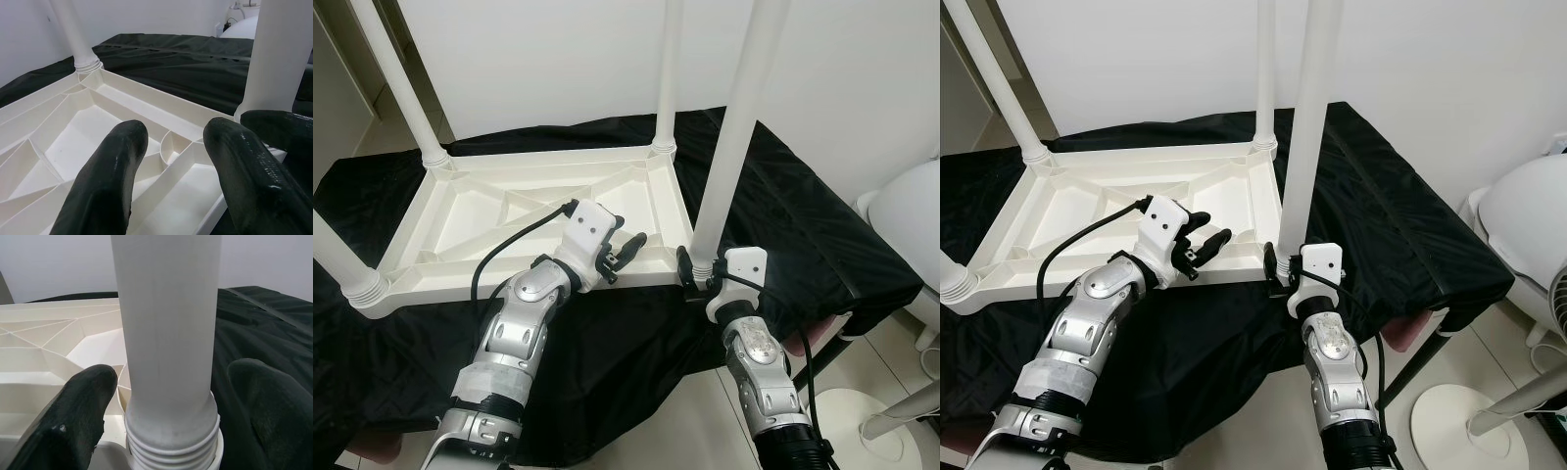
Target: Building children table
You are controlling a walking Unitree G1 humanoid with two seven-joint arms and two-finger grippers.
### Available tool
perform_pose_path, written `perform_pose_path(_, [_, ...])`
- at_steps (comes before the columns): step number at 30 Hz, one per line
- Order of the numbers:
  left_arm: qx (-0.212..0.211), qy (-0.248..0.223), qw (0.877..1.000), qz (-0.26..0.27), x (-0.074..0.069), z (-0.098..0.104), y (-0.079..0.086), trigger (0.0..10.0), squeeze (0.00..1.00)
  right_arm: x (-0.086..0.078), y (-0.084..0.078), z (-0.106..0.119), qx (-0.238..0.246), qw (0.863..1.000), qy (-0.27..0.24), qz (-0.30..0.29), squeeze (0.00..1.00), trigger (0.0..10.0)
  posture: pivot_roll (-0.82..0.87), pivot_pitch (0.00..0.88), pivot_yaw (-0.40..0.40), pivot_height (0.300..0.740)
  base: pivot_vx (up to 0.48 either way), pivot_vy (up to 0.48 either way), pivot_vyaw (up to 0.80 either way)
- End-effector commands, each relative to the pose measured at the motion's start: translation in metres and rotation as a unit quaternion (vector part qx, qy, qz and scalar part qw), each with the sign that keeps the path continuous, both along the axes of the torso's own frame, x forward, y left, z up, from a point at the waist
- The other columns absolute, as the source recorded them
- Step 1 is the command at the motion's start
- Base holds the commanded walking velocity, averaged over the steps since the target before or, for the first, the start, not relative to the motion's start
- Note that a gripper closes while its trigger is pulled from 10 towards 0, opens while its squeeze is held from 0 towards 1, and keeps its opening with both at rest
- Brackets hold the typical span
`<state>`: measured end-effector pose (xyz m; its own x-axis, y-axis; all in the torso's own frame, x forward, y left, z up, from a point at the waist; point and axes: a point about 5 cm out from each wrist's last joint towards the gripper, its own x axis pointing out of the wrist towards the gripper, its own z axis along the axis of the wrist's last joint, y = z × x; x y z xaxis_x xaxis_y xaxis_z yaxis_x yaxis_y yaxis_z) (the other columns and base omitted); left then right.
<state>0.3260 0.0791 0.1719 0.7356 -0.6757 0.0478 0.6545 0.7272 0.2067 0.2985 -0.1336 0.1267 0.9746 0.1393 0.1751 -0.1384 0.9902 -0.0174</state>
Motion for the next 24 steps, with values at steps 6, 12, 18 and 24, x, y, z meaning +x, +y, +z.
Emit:
perform_pose_path(6, [-0.009, -0.008, 1.000, 0.020, 0.0029, 0.0027, -0.0006, 10.0, 0.00, -0.0035, 0.0000, -0.0020, -0.007, 1.000, -0.002, 0.003, 0.00, 10.0, -0.01, 0.000, 0.087, 0.740, 0.000, 0.000, 0.00])
perform_pose_path(12, [-0.011, -0.003, 1.000, 0.017, 0.0016, 0.0003, -0.0022, 10.0, 0.00, -0.0086, -0.0017, -0.0044, -0.011, 1.000, 0.001, -0.001, 0.00, 10.0, -0.02, 0.000, 0.087, 0.740, 0.000, 0.000, 0.00])
perform_pose_path(18, [-0.011, -0.003, 1.000, 0.017, 0.0022, -0.0005, -0.0020, 10.0, 0.00, -0.0089, -0.0026, -0.0047, -0.012, 1.000, 0.002, -0.003, 0.00, 10.0, -0.02, 0.000, 0.087, 0.740, 0.000, 0.000, 0.00])
perform_pose_path(24, [-0.010, -0.005, 1.000, 0.018, 0.0039, 0.0005, -0.0011, 10.0, 0.00, -0.0069, -0.0033, -0.0053, -0.015, 1.000, 0.002, -0.003, 0.00, 10.0, -0.02, 0.000, 0.092, 0.740, 0.000, 0.000, 0.00])
